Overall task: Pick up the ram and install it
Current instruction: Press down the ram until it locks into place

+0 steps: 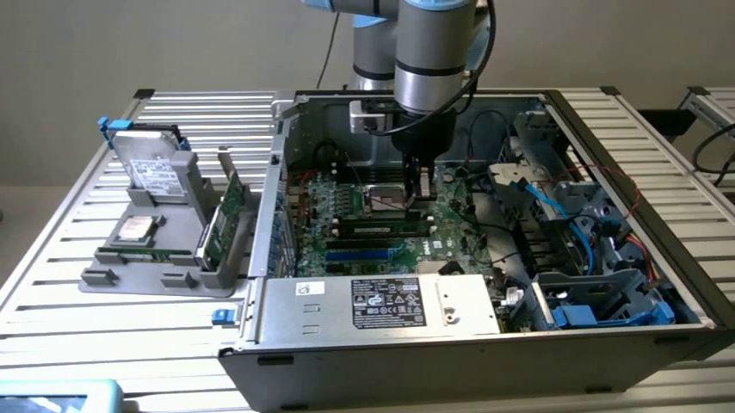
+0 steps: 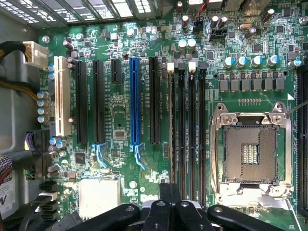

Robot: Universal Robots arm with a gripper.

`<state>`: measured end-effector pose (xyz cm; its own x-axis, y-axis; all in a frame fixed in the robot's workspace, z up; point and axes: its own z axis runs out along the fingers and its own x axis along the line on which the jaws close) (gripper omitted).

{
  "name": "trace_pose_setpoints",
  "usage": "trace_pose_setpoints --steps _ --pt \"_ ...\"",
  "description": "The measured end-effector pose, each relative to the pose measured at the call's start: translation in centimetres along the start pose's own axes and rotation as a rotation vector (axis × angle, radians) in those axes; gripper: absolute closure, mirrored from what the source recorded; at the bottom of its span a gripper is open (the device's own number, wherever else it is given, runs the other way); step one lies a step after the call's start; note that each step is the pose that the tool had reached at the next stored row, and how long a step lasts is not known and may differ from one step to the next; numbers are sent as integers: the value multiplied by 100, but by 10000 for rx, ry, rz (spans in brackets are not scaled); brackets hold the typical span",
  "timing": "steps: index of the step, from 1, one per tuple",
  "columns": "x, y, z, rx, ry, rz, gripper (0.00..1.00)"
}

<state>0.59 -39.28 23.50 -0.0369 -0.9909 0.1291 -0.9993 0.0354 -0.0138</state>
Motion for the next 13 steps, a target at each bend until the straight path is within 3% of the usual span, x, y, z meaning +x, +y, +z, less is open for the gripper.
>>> trace_pose_setpoints --steps 13 --pt "-15 19 39 21 -1 3 89"
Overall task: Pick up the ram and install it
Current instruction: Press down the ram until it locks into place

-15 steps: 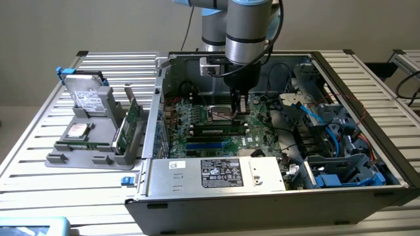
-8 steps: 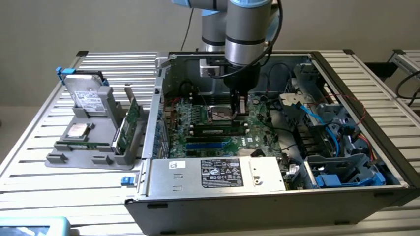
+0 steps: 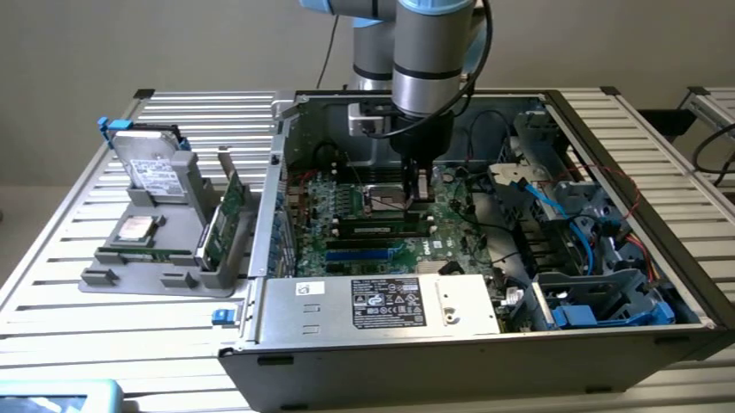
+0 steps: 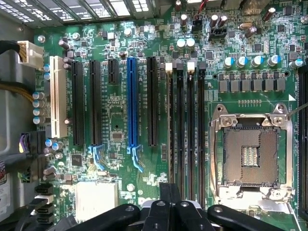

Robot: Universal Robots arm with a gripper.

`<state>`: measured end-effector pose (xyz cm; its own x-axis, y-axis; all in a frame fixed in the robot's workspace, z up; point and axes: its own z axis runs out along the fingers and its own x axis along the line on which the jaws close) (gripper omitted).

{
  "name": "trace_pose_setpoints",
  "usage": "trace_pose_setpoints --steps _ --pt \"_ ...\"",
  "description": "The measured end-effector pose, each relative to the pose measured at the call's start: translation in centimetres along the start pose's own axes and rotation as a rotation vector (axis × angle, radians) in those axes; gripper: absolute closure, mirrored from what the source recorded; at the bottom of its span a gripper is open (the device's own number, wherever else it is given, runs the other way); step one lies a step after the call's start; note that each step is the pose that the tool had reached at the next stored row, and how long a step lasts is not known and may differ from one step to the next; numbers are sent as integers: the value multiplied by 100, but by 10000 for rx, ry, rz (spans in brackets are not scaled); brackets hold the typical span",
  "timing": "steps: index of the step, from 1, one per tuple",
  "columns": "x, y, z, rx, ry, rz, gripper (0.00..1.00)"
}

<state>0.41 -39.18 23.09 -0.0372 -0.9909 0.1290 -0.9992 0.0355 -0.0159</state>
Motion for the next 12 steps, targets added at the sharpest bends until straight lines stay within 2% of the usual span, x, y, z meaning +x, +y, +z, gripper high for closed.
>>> trace_pose_setpoints --steps 12 --pt "-10 2 51 2 -3 0 89"
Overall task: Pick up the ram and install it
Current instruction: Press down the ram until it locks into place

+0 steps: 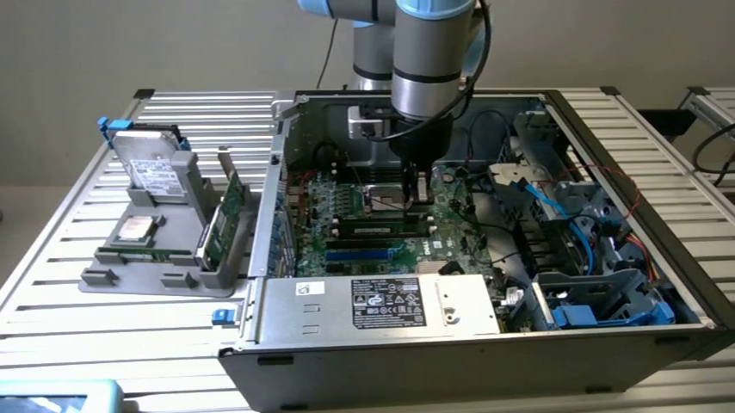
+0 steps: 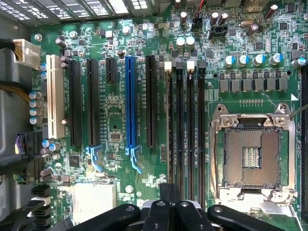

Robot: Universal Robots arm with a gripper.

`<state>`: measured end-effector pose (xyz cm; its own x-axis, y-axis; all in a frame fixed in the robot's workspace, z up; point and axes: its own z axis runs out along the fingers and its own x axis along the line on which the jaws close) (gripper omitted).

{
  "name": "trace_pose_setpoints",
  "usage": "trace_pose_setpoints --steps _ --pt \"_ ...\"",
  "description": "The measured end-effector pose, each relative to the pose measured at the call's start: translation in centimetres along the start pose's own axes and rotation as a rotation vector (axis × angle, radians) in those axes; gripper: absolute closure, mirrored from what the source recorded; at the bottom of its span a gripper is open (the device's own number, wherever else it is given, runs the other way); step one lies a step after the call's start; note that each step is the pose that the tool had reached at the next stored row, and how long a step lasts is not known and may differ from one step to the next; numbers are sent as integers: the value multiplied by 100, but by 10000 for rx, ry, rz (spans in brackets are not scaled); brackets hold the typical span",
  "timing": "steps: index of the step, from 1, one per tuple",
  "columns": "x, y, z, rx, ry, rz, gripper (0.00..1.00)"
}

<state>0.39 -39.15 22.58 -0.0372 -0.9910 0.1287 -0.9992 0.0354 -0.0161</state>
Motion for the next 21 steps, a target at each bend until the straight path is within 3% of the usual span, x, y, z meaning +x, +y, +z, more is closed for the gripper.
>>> trace_pose_setpoints --steps 5,7,10,17,21 --pt "-1 0 9 0 -3 1 89" --pt "6 15 -54 3 -11 4 89" --pt "20 107 -127 1 -15 1 89" --pt "29 391 -122 7 -17 2 89" --pt "26 430 -90 22 -15 5 89"
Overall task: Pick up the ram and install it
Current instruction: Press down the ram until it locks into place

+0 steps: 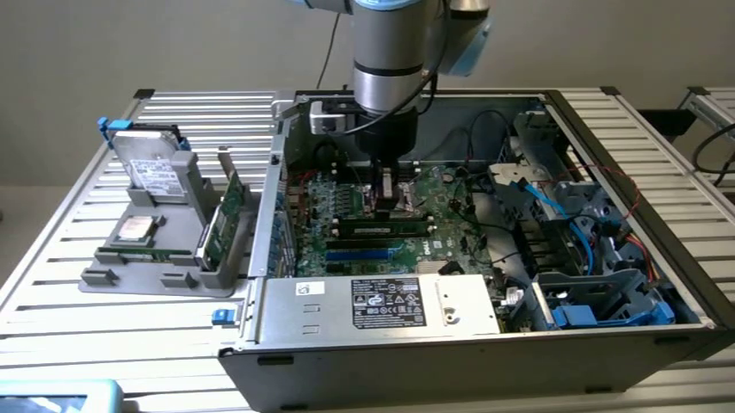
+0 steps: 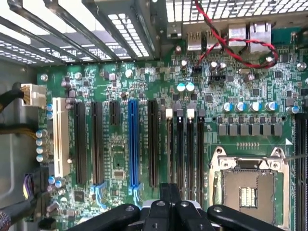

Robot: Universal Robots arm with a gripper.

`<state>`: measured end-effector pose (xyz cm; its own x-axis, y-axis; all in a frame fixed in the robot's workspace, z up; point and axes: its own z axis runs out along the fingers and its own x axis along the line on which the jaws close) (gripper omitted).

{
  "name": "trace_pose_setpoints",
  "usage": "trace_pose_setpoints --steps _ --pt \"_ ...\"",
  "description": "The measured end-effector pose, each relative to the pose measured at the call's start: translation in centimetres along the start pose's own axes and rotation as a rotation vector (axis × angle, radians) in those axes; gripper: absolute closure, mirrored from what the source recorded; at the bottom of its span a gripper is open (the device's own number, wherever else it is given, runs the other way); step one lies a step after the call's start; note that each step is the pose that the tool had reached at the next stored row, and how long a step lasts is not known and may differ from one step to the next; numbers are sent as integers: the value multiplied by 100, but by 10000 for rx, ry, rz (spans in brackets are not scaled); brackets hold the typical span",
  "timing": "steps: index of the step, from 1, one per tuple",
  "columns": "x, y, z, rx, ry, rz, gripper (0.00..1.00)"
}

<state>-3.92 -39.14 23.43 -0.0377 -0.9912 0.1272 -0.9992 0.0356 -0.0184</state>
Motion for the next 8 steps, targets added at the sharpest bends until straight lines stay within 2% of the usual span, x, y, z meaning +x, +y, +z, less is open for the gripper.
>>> trace_pose_setpoints --steps 4,8 --pt "-3 38 11 4 2 1 89" --pt "-9 54 44 53 -3 8 89"
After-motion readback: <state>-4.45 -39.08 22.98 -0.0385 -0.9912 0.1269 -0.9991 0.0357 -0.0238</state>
